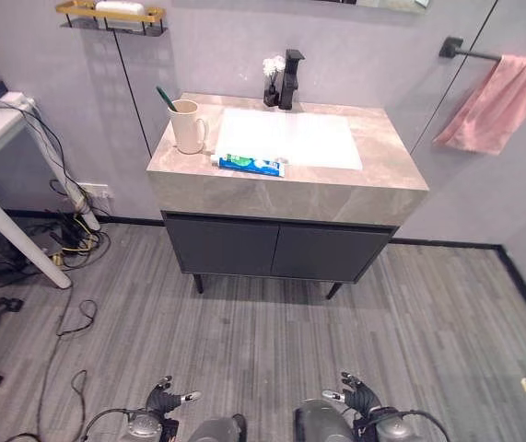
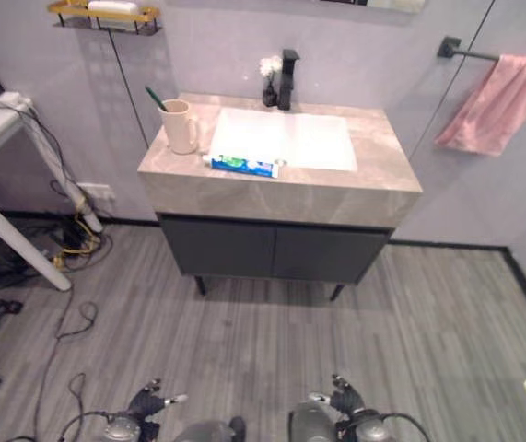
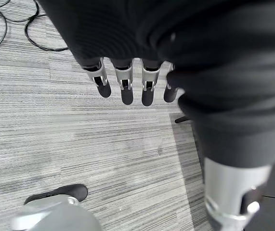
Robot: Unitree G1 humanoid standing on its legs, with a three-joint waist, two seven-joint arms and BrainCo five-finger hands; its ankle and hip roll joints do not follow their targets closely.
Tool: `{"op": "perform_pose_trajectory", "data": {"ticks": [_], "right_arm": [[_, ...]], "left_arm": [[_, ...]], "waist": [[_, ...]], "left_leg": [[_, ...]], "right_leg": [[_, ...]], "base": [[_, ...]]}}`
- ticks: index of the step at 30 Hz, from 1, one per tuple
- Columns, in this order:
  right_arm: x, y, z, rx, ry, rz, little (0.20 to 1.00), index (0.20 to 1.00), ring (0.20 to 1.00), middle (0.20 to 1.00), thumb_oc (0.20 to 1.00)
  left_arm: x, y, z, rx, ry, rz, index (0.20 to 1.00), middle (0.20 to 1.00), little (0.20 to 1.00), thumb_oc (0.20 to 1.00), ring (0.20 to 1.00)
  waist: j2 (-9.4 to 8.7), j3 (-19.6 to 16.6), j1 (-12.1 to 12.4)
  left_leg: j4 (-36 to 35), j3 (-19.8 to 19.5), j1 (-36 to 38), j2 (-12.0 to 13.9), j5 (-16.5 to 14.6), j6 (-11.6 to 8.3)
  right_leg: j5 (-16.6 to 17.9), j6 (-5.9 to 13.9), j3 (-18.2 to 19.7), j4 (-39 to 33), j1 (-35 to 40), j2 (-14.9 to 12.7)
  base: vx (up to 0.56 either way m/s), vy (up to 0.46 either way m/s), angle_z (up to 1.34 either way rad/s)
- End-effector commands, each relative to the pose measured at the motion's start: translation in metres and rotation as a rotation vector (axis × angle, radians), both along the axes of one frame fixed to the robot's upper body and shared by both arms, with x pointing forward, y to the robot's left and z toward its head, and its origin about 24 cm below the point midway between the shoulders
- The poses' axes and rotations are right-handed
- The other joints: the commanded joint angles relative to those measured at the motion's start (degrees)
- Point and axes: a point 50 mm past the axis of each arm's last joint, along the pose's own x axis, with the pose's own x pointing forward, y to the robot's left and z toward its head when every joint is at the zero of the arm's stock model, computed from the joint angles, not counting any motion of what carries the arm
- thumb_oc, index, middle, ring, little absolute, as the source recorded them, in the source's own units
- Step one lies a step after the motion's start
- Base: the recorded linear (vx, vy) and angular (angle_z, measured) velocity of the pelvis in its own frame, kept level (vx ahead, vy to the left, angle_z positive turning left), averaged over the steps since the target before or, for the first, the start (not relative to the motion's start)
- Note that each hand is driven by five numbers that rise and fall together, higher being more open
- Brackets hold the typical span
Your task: Put brush and paste in cup on sink, flatten towel.
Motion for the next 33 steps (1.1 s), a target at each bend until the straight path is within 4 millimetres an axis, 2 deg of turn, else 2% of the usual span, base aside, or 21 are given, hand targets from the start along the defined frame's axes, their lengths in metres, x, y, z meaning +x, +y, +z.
{"op": "perform_pose_trajectory", "data": {"ticks": [1, 4, 6, 8, 11, 12, 14, 16, 17, 18, 19, 20, 21, 23, 25, 26, 28, 29, 31, 32, 33], "right_arm": [[0.025, -0.013, 0.013, -0.025, -0.098, -0.018, 1.0, 1.0, 1.0, 1.0, 1.0], [0.031, -0.005, 0.013, -0.027, -0.097, 0.014, 1.0, 1.0, 1.0, 1.0, 1.0], [0.027, -0.002, 0.011, -0.029, -0.084, 0.027, 1.0, 1.0, 1.0, 1.0, 1.0], [0.029, 0.006, 0.013, -0.005, -0.102, 0.041, 1.0, 1.0, 1.0, 1.0, 1.0], [0.029, 0.007, 0.014, 0.002, -0.108, 0.044, 1.0, 1.0, 1.0, 1.0, 1.0], [0.027, 0.008, 0.012, -0.006, -0.098, 0.067, 1.0, 1.0, 1.0, 1.0, 1.0], [0.028, 0.006, 0.014, -0.031, -0.105, 0.104, 1.0, 1.0, 1.0, 1.0, 1.0], [0.032, -0.004, 0.018, -0.069, -0.127, 0.105, 1.0, 1.0, 1.0, 1.0, 1.0], [0.032, -0.004, 0.018, -0.069, -0.128, 0.105, 1.0, 1.0, 1.0, 1.0, 1.0], [0.035, -0.009, 0.018, -0.1, -0.124, 0.093, 1.0, 1.0, 1.0, 1.0, 1.0], [0.035, -0.01, 0.018, -0.1, -0.124, 0.092, 1.0, 1.0, 1.0, 1.0, 1.0], [0.036, -0.011, 0.018, -0.111, -0.122, 0.087, 1.0, 1.0, 1.0, 1.0, 1.0], [0.036, -0.014, 0.018, -0.124, -0.121, 0.075, 1.0, 1.0, 1.0, 1.0, 1.0], [0.034, -0.013, 0.016, -0.135, -0.111, 0.086, 1.0, 1.0, 1.0, 1.0, 1.0], [0.033, -0.013, 0.015, -0.14, -0.106, 0.091, 1.0, 1.0, 1.0, 1.0, 1.0], [0.031, -0.011, 0.012, -0.144, -0.085, 0.1, 1.0, 1.0, 1.0, 1.0, 1.0], [0.032, -0.003, 0.013, -0.119, -0.093, 0.128, 1.0, 1.0, 1.0, 1.0, 1.0], [0.032, 0.0, 0.013, -0.093, -0.1, 0.117, 1.0, 1.0, 1.0, 1.0, 1.0], [0.03, 0.001, 0.012, -0.091, -0.093, 0.115, 1.0, 1.0, 1.0, 1.0, 1.0], [0.031, 0.002, 0.013, -0.09, -0.097, 0.127, 1.0, 1.0, 1.0, 1.0, 1.0], [0.031, 0.002, 0.013, -0.09, -0.096, 0.127, 1.0, 1.0, 1.0, 1.0, 1.0]], "left_arm": [[0.019, -0.005, 0.009, -0.012, -0.099, -0.006, 1.0, 1.0, 1.0, 1.0, 1.0], [0.025, -0.006, 0.011, -0.016, -0.118, 0.009, 1.0, 1.0, 1.0, 1.0, 1.0], [0.025, -0.009, 0.01, -0.021, -0.109, 0.004, 1.0, 1.0, 1.0, 1.0, 1.0], [0.024, -0.007, 0.01, -0.018, -0.11, 0.021, 1.0, 1.0, 1.0, 1.0, 1.0], [0.022, -0.005, 0.01, -0.019, -0.104, 0.032, 1.0, 1.0, 1.0, 1.0, 1.0], [0.02, -0.003, 0.009, -0.023, -0.097, 0.046, 1.0, 1.0, 1.0, 1.0, 1.0], [0.019, -0.002, 0.009, -0.023, -0.094, 0.05, 1.0, 1.0, 1.0, 1.0, 1.0], [0.032, -0.003, 0.015, -0.017, -0.134, 0.033, 1.0, 1.0, 1.0, 1.0, 1.0], [0.032, -0.003, 0.015, -0.017, -0.134, 0.033, 1.0, 1.0, 1.0, 1.0, 1.0], [0.043, -0.006, 0.019, -0.022, -0.16, 0.031, 1.0, 1.0, 1.0, 1.0, 1.0], [0.043, -0.006, 0.019, -0.022, -0.161, 0.031, 1.0, 1.0, 1.0, 1.0, 1.0], [0.045, -0.007, 0.02, -0.023, -0.167, 0.031, 1.0, 1.0, 1.0, 1.0, 1.0], [0.047, -0.008, 0.021, -0.021, -0.172, 0.021, 1.0, 1.0, 1.0, 1.0, 1.0], [0.046, -0.009, 0.02, -0.013, -0.168, 0.011, 1.0, 1.0, 1.0, 1.0, 1.0], [0.045, -0.009, 0.019, -0.012, -0.167, 0.012, 1.0, 1.0, 1.0, 1.0, 1.0], [0.044, -0.007, 0.019, -0.009, -0.166, 0.018, 1.0, 1.0, 1.0, 1.0, 1.0], [0.042, -0.003, 0.022, -0.005, -0.177, 0.006, 1.0, 1.0, 1.0, 1.0, 1.0], [0.044, -0.001, 0.025, -0.005, -0.194, -0.017, 1.0, 1.0, 1.0, 1.0, 1.0], [0.043, -0.001, 0.025, -0.006, -0.192, -0.023, 1.0, 1.0, 1.0, 1.0, 1.0], [0.042, -0.001, 0.026, -0.001, -0.189, -0.053, 1.0, 1.0, 1.0, 1.0, 1.0], [0.042, -0.001, 0.026, -0.001, -0.189, -0.053, 1.0, 1.0, 1.0, 1.0, 1.0]], "waist": [[0.54, 1.2, -0.11], [-0.16, 1.84, -0.19], [-0.44, 0.45, -0.38], [-0.55, -2.26, -0.93], [-0.46, -3.12, -1.4], [-0.26, -4.8, -1.95], [-0.4, -5.53, -1.78], [-1.56, -3.6, -1.1], [-1.5, -3.63, -1.15], [-2.21, -1.76, -0.31], [-2.06, -1.66, -0.25], [-1.93, -1.45, -0.02], [-1.56, -1.47, 0.39], [-0.08, -1.32, 1.74], [0.02, -1.0, 2.51], [0.75, -1.26, 3.98], [0.85, -2.19, 4.35], [0.39, -2.62, 4.06], [0.41, -2.59, 4.22], [0.3, -2.99, 3.8], [0.29, -2.99, 3.83]], "left_leg": [[-2.71, 1.06, 5.53, -1.66, -3.67, -1.86], [-2.91, 0.74, 7.91, -1.48, -5.55, -2.35], [-4.17, -0.58, 9.22, -0.51, -5.85, -3.06], [-6.49, -2.59, 12.33, 2.49, -5.27, -4.31], [-7.02, -3.72, 13.72, 4.35, -4.67, -5.06], [-6.17, -4.49, 15.15, 7.11, -2.87, -6.59], [0.05, -4.46, 13.18, 8.36, 1.54, -7.94], [16.58, -3.84, 3.74, 7.45, 7.72, -8.36], [16.85, -3.92, 3.52, 7.48, 7.61, -8.37], [16.47, -2.9, -2.63, 4.25, 4.91, -7.26], [16.84, -2.9, -2.71, 4.37, 4.61, -7.22], [13.96, -1.62, -4.51, 3.54, 3.45, -6.92], [3.41, 1.63, -7.6, 3.56, 2.22, -6.62], [-6.75, 1.05, -11.65, 4.59, 9.39, -8.01], [-9.81, -0.95, -13.39, 4.62, 11.81, -8.71], [-11.79, -5.1, -15.35, 4.69, 14.55, -9.36], [-4.91, -6.84, -14.9, 2.44, 12.2, -8.35], [-0.73, -6.01, -13.72, 1.04, 8.57, -7.1], [0.76, -5.52, -13.22, 0.73, 7.08, -6.4], [3.37, -4.91, -12.26, -0.32, 4.07, -4.99], [3.46, -4.87, -12.27, -0.31, 4.0, -4.98]], "right_leg": [[14.61, 3.05, -3.76, -18.68, -1.94, -4.38], [18.4, 4.51, -5.58, -24.63, -1.92, -5.19], [16.57, 3.68, -4.17, -25.13, 0.33, -4.13], [14.25, 2.66, -4.8, -22.57, 1.28, -1.12], [12.6, 1.98, -5.55, -21.54, 1.91, 0.0], [10.32, 0.82, -6.07, -21.2, 3.33, 2.08], [9.36, -0.42, -6.04, -22.75, 5.86, 3.63], [8.89, -2.62, -6.11, -24.15, 8.48, 3.67], [8.89, -2.62, -6.18, -24.12, 8.38, 3.71], [8.8, -2.53, -6.14, -25.2, 9.44, 2.19], [8.71, -2.5, -6.15, -25.13, 9.48, 2.32], [8.46, -2.16, -6.09, -25.61, 9.83, 2.02], [8.03, -1.19, -6.56, -26.97, 11.25, 1.18], [6.75, -1.09, -6.1, -27.82, 13.31, 2.08], [5.82, -1.04, -5.4, -27.96, 14.73, 1.87], [3.75, -0.91, -3.5, -26.94, 16.66, 1.39], [1.03, 0.67, -1.46, -21.66, 17.28, -0.87], [0.74, 1.67, -0.6, -17.25, 16.99, -2.85], [1.24, 1.85, -0.15, -15.27, 16.34, -3.71], [4.92, 2.4, 0.66, -11.03, 14.88, -5.38], [4.88, 2.41, 0.7, -10.98, 14.87, -5.37]], "base": [[0.25, -0.046, -0.44], [0.28, -0.047, -0.27], [0.34, -0.1, 0.11], [0.48, -0.175, 0.46], [0.35, -0.134, 0.43], [0.4, -0.154, 0.4], [0.42, -0.179, 0.24], [0.26, -0.144, 0.11], [0.19, -0.061, 0.03], [0.07, 0.016, -0.06], [0.14, 0.043, 0.07], [0.25, 0.131, 0.12], [0.36, 0.206, 0.26], [0.36, 0.24, 0.25], [0.29, 0.225, -0.19], [0.48, 0.482, -0.74], [0.56, 0.637, -1.43], [0.4, 0.501, -1.17], [0.28, 0.354, -0.56], [0.2, 0.239, -0.54], [0.27, 0.34, -0.44]]}}
